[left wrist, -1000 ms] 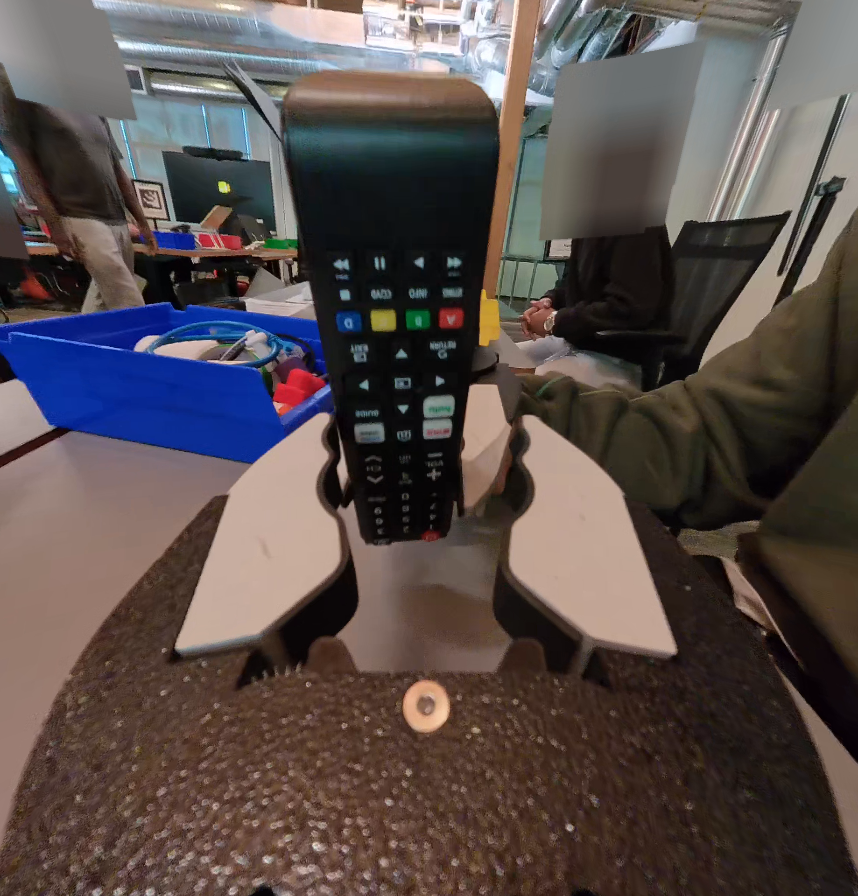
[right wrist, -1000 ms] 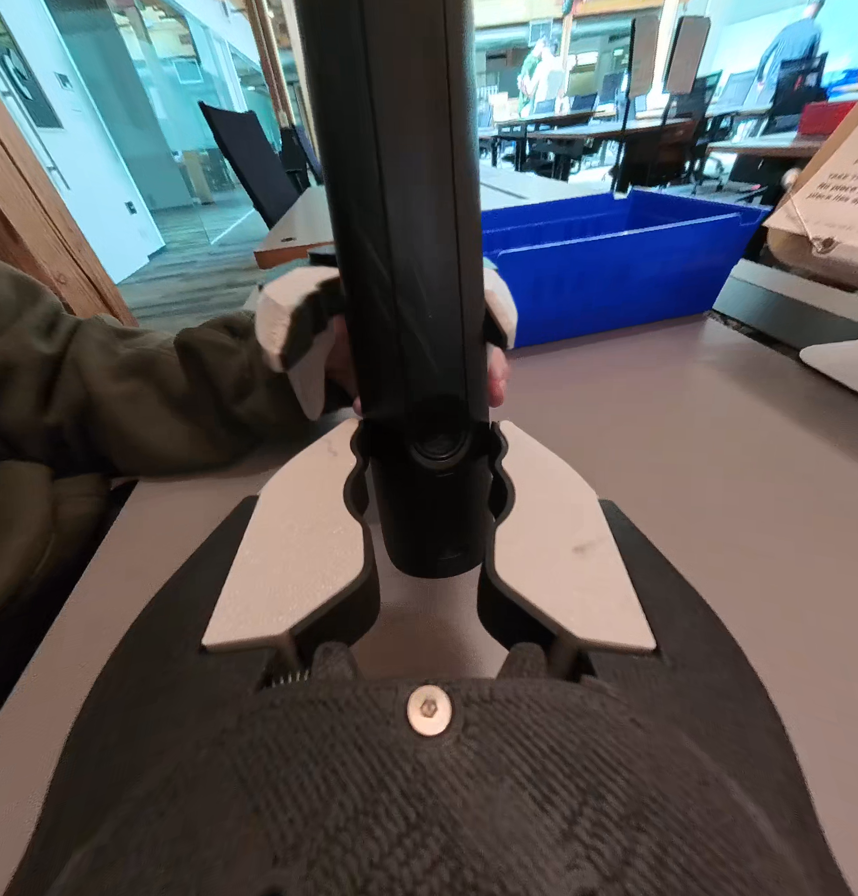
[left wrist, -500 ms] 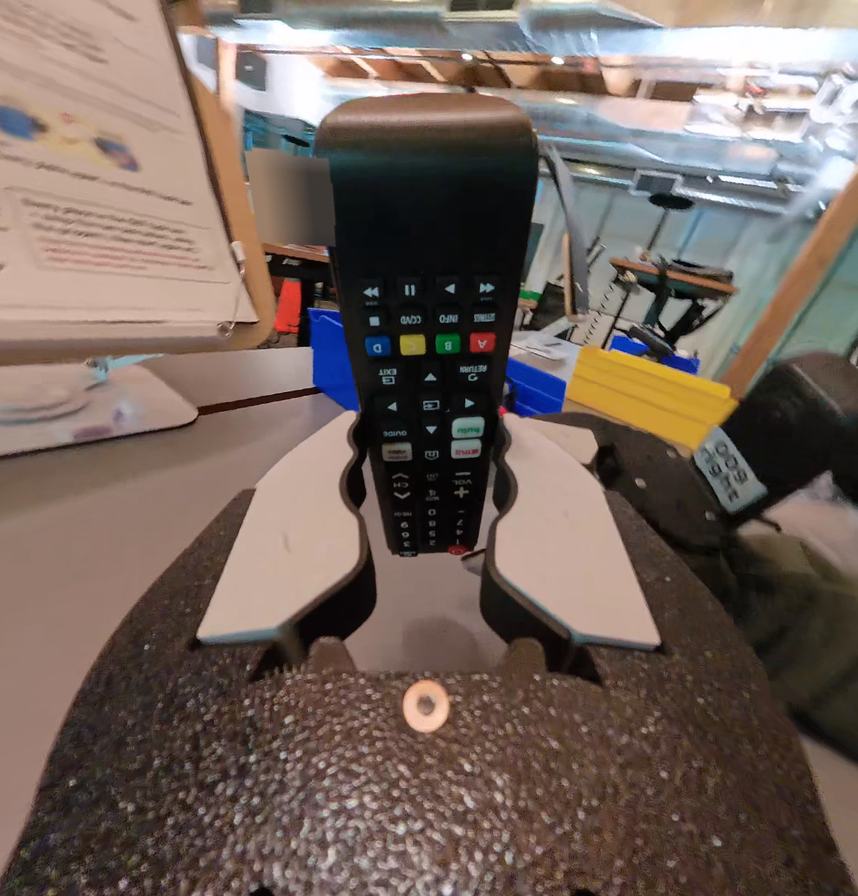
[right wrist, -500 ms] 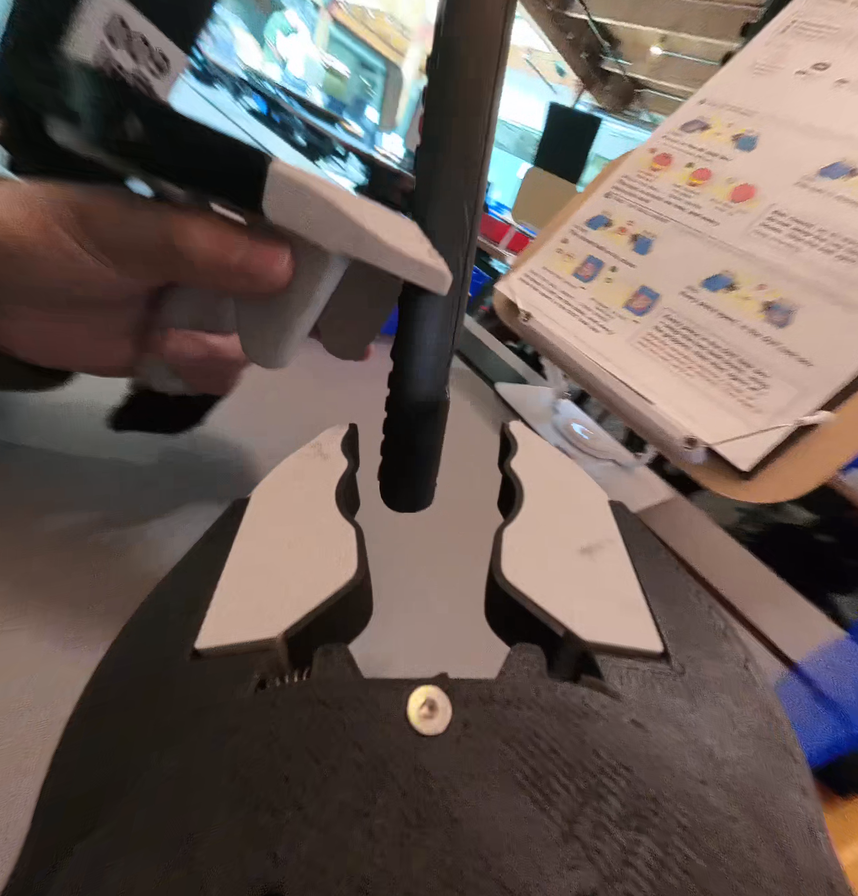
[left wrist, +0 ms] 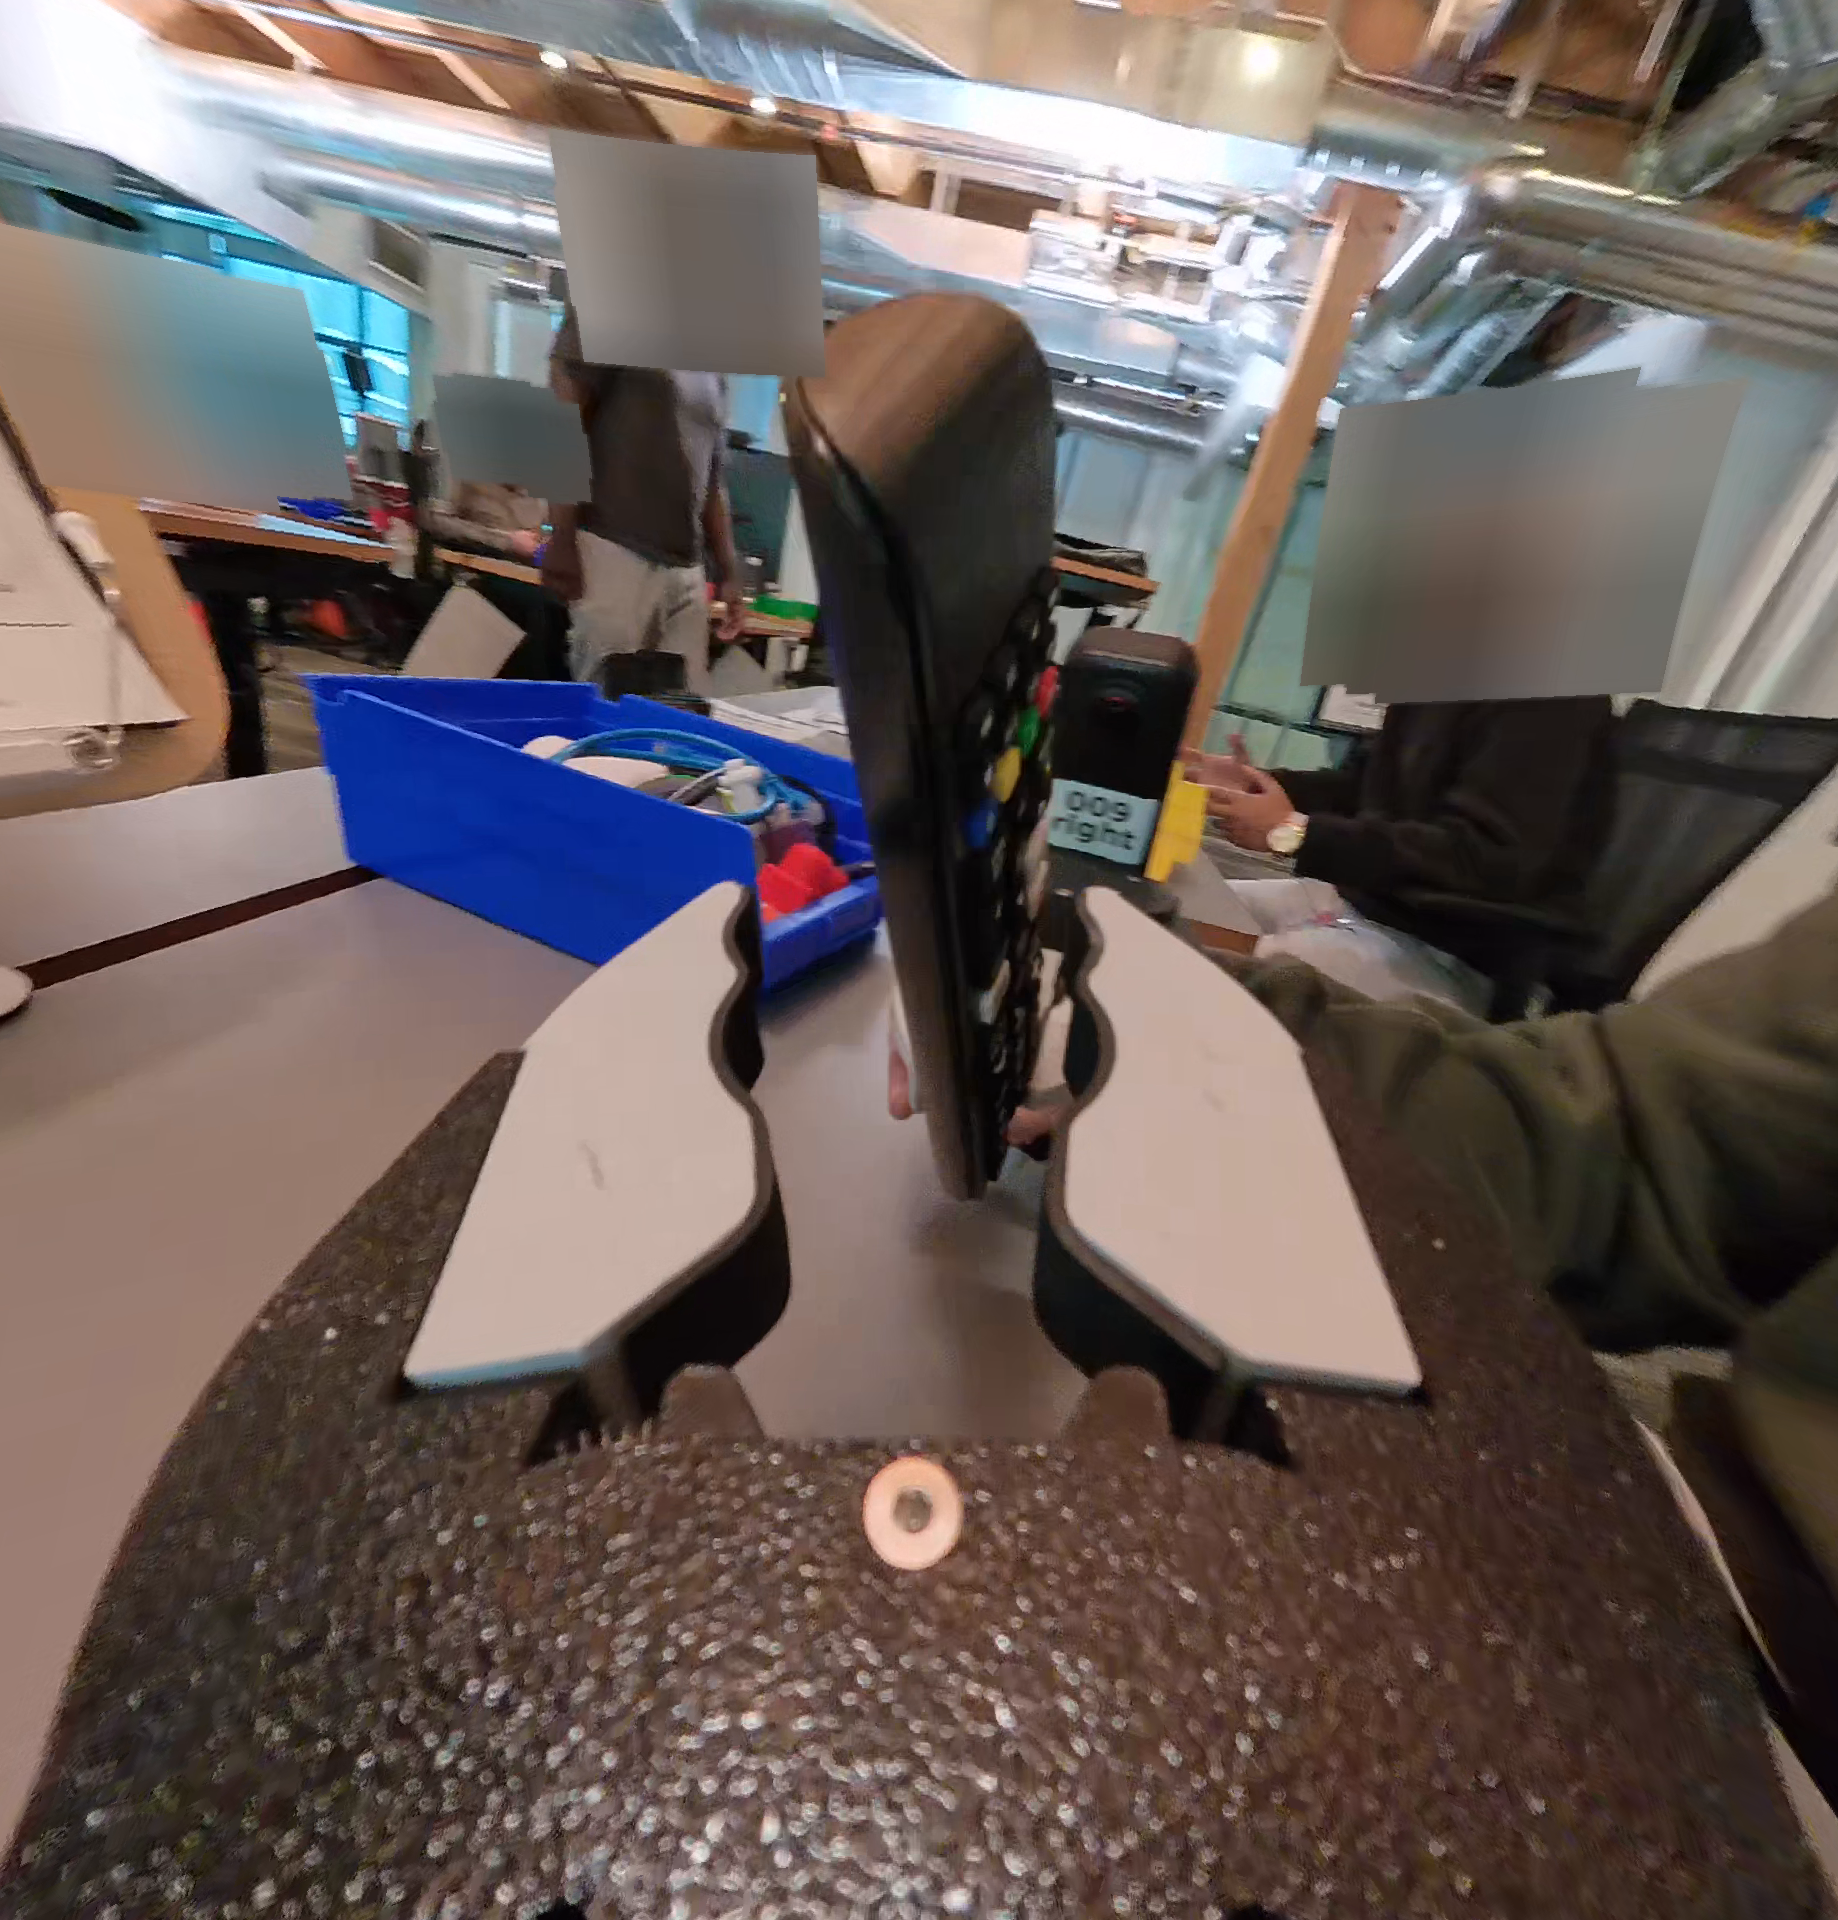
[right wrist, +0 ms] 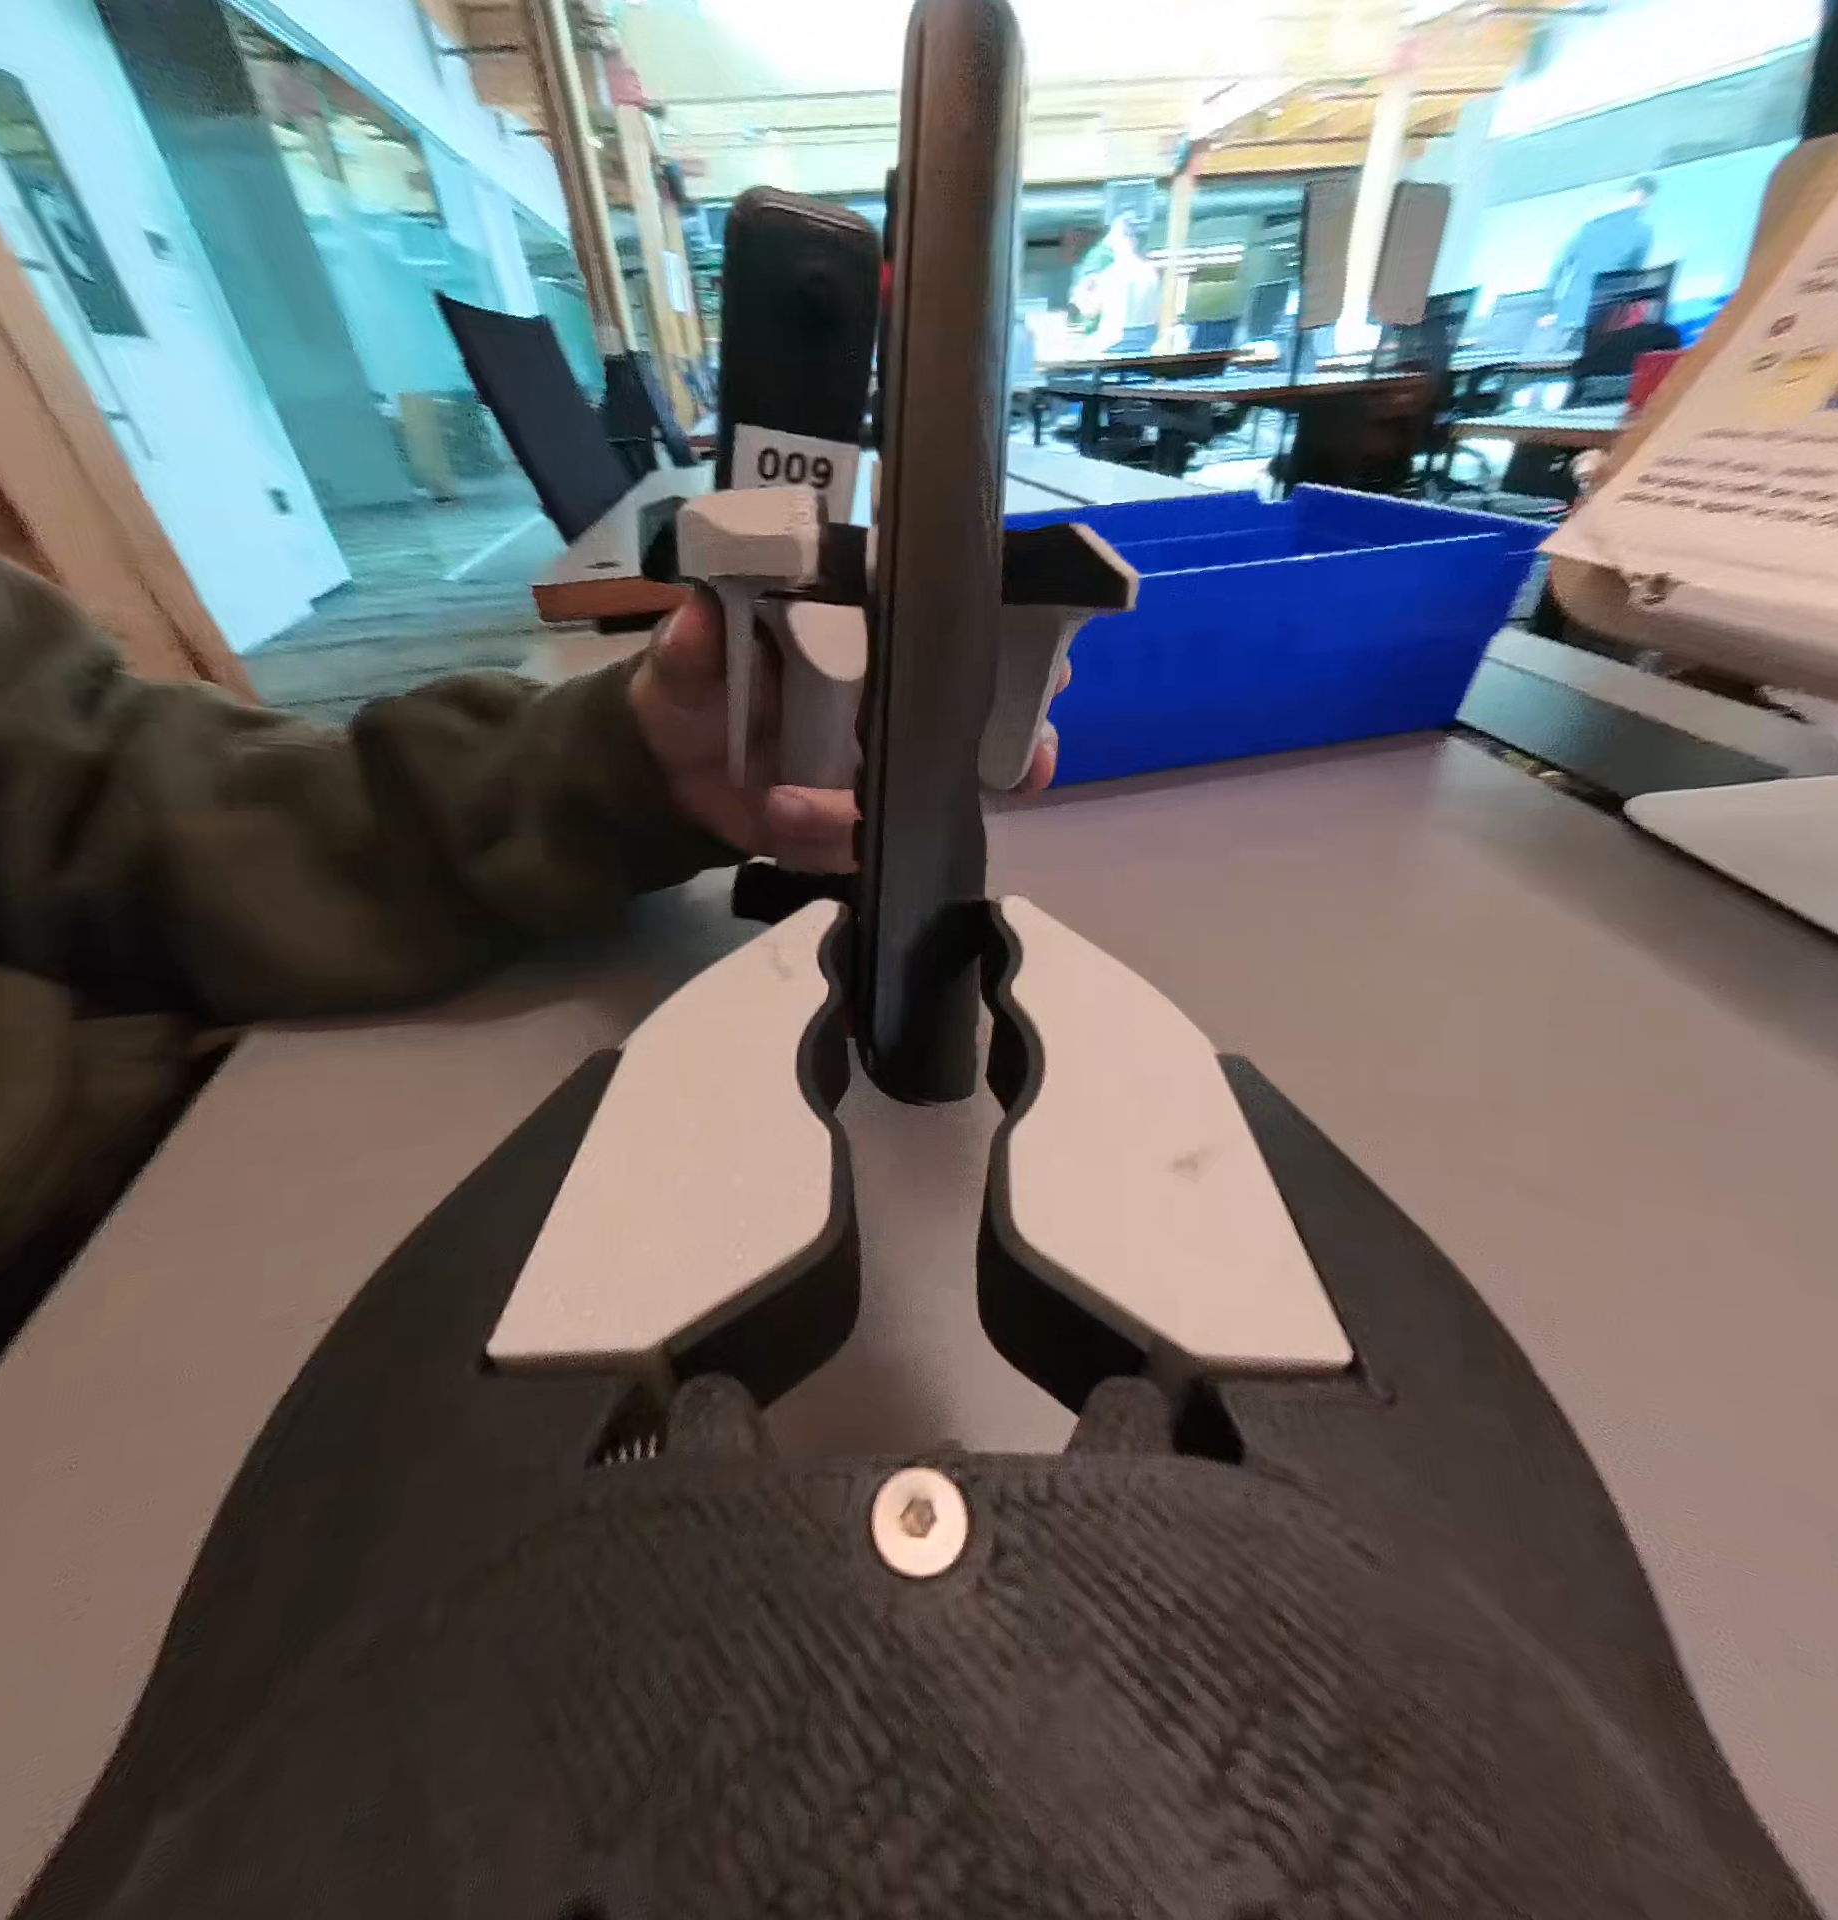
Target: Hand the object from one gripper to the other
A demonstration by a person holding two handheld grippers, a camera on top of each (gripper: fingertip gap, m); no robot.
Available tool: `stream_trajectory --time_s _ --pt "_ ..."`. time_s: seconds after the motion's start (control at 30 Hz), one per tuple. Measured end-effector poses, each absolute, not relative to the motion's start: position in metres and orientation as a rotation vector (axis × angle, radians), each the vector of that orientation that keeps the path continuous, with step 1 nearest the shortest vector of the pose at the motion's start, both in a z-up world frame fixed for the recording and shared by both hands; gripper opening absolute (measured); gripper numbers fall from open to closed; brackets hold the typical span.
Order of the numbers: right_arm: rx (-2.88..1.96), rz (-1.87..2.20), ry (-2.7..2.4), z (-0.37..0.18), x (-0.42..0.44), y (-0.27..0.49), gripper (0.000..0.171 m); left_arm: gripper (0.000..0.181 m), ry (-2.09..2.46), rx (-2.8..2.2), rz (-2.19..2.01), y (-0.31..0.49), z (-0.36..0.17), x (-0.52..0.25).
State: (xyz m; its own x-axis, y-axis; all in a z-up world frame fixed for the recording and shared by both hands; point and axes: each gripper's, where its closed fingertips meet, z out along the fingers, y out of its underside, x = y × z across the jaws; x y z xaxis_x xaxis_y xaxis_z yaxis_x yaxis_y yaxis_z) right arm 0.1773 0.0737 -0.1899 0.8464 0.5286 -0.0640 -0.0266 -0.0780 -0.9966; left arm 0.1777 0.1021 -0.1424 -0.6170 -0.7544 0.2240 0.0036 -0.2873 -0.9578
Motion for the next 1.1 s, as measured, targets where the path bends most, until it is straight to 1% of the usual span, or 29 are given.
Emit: stream_trajectory --time_s 0.07,0.1,0.2,0.33,0.4,0.47,0.57,0.6,0.63,0.67,0.77,0.87,1.0,1.03,1.1 --pt "-1.599 0.550 -0.400 -0.190 0.173 0.072 0.022 0.033 1.492 -0.886 -1.988 0.097 -0.142 0.171" --pt "-1.602 0.586 -0.396 -0.191 0.171 0.072 0.022 0.026 1.494 -0.868 -1.988 0.096 -0.142 0.171" --pt "-1.602 0.466 -0.343 -0.193 0.181 0.081 0.023 0.023 1.442 -0.935 -1.910 0.103 -0.144 0.180" --pt "-1.615 -0.056 -0.321 -0.199 0.207 0.096 0.061 0.022 1.224 -1.200 -1.658 0.130 -0.152 0.202" --pt "-1.633 -0.316 -0.373 -0.202 0.213 0.101 0.066 0.022 1.152 -1.282 -1.607 0.134 -0.155 0.206" --pt "-1.645 -0.481 -0.384 -0.205 0.217 0.107 0.073 0.022 1.114 -1.309 -1.583 0.132 -0.156 0.208" --pt "-1.660 -0.566 -0.334 -0.207 0.222 0.113 0.076 0.022 1.097 -1.353 -1.581 0.125 -0.160 0.211" --pt "-1.660 -0.594 -0.322 -0.206 0.224 0.114 0.070 0.022 1.104 -1.358 -1.597 0.121 -0.161 0.212" --pt "-1.672 -0.615 -0.343 -0.208 0.225 0.113 0.053 0.022 1.118 -1.362 -1.611 0.118 -0.163 0.213" --pt "-1.687 -0.629 -0.356 -0.209 0.226 0.113 0.052 0.022 1.122 -1.359 -1.604 0.117 -0.164 0.213" --pt "-1.730 -0.536 -0.365 -0.209 0.228 0.109 0.052 0.024 1.190 -1.278 -1.668 0.108 -0.160 0.212" --pt "-1.729 -0.243 -0.340 -0.204 0.215 0.101 0.052 0.032 1.305 -1.123 -1.783 0.096 -0.150 0.204" --pt "-1.631 0.328 -0.392 -0.187 0.175 0.082 0.052 0.066 1.472 -0.952 -1.855 0.086 -0.147 0.187" --pt "-1.622 0.440 -0.413 -0.186 0.167 0.077 0.052 0.070 1.520 -0.921 -1.855 0.084 -0.148 0.183" --pt "-1.629 0.541 -0.453 -0.188 0.158 0.071 0.052 0.071 1.581 -0.869 -1.876 0.080 -0.148 0.175"
